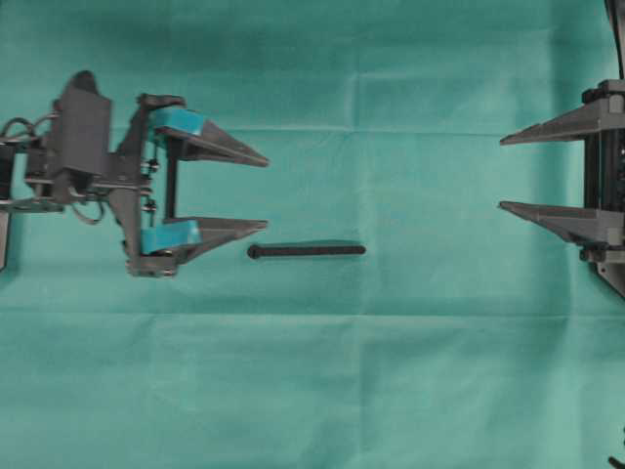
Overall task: Peel off the Velcro with your right arm.
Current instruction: 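Move the left gripper toward the black Velcro strap on the table, then lower the left gripper over the strap and close on it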
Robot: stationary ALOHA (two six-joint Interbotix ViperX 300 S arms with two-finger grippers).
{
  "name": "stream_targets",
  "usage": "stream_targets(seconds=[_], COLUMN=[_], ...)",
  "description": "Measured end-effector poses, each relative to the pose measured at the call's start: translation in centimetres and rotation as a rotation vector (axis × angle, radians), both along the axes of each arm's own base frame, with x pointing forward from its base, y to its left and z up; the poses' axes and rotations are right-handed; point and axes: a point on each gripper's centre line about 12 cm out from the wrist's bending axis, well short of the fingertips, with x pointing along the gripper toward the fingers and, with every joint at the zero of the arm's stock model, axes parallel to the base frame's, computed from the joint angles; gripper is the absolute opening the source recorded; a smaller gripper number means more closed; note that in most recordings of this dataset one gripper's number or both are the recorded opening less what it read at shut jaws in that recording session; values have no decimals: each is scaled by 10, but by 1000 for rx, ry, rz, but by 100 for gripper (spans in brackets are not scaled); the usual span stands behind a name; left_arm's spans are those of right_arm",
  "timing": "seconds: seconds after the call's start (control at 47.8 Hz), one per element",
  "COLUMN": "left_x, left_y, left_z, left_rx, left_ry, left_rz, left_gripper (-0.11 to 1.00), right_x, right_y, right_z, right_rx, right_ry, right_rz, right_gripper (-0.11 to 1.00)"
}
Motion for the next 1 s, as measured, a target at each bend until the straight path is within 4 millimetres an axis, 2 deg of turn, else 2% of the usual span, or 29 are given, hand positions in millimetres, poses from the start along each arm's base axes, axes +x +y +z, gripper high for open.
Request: stream_targets(seconds=[0.293,0.586,1.004], left_x=[21,40,60], left_y=[-3,-14,-17], left_z=[-6,-19,-37], left_rx=[2,5,-7], left_ry=[106,368,679], left_rz=[-8,-38,-33], left_gripper=[90,90,90], right_x=[0,0,0], right_y=[0,0,0], right_z=[-1,-1,-1], right_rx=[-3,-7,-7], right_ry=[3,3,6], right_rz=[-1,0,0], right_gripper=[44,44,44])
